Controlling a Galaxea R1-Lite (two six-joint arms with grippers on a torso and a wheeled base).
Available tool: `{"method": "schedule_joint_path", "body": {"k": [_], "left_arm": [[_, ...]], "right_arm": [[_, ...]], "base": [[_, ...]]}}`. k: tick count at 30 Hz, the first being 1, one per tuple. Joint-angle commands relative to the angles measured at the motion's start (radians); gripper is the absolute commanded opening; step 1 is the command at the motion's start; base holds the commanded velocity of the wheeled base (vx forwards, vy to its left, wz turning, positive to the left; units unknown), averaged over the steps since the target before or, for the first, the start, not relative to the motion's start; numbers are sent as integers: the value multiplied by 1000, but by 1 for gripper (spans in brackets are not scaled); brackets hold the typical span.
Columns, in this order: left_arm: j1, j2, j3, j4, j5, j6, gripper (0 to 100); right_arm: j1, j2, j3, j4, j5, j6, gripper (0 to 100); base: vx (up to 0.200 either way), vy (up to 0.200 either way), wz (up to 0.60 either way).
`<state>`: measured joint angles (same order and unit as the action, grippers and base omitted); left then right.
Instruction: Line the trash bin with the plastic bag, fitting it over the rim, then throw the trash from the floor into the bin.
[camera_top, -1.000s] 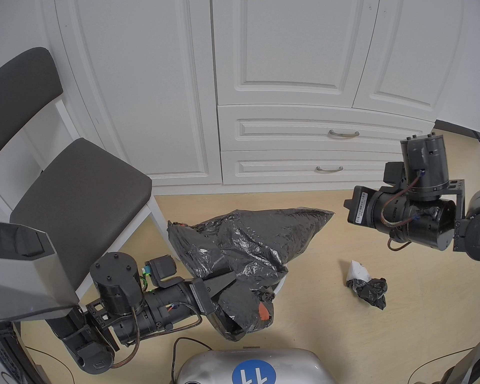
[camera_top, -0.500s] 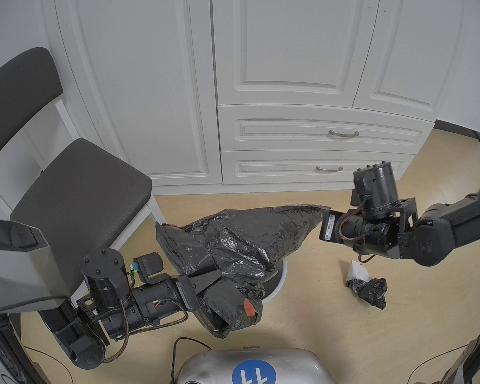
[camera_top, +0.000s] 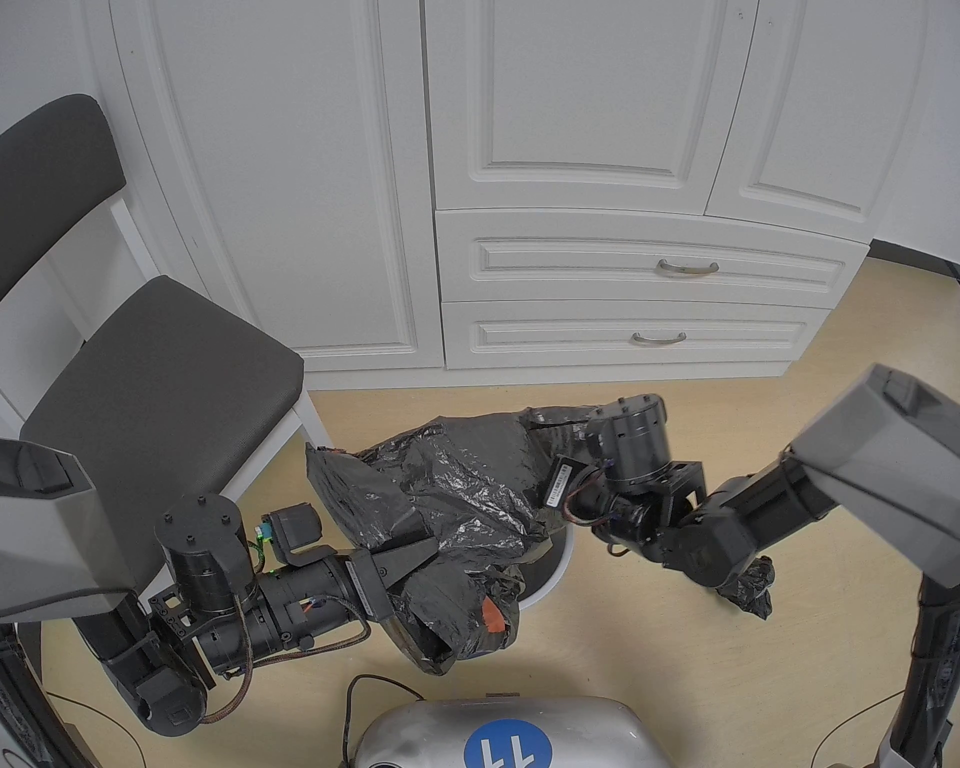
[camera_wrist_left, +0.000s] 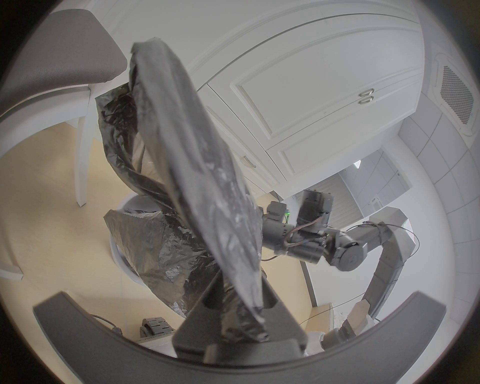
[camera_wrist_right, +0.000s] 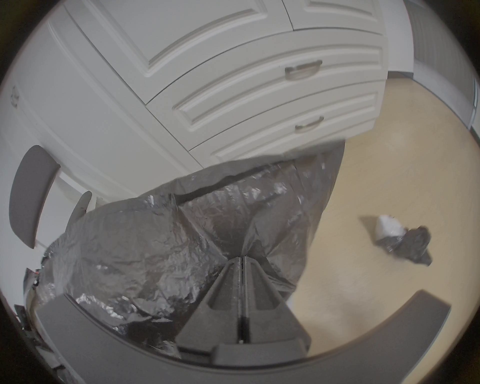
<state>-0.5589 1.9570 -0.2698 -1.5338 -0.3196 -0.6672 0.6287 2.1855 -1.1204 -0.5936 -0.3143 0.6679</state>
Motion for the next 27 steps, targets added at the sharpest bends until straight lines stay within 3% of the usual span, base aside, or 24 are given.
{"method": "schedule_joint_path", "body": {"k": [1, 7, 12, 17, 27], "left_arm": [[10, -10, 1, 0, -4, 0, 0], [7, -13, 11, -2, -4, 1, 0], [7, -17, 20, -2, -3, 52, 0], [1, -18, 21, -2, -3, 66, 0], [16, -50, 35, 0, 7, 100, 0]], "right_arm": [[35, 168, -58, -71, 9, 62, 0], [77, 283, -104, -170, 17, 130, 0], [115, 303, -119, -176, 66, 156, 0], [121, 355, -173, -173, 73, 159, 0], [98, 181, -125, -130, 72, 144, 0]], "base": [[0, 0, 0], [0, 0, 0], [0, 0, 0], [0, 0, 0], [0, 0, 0]]}}
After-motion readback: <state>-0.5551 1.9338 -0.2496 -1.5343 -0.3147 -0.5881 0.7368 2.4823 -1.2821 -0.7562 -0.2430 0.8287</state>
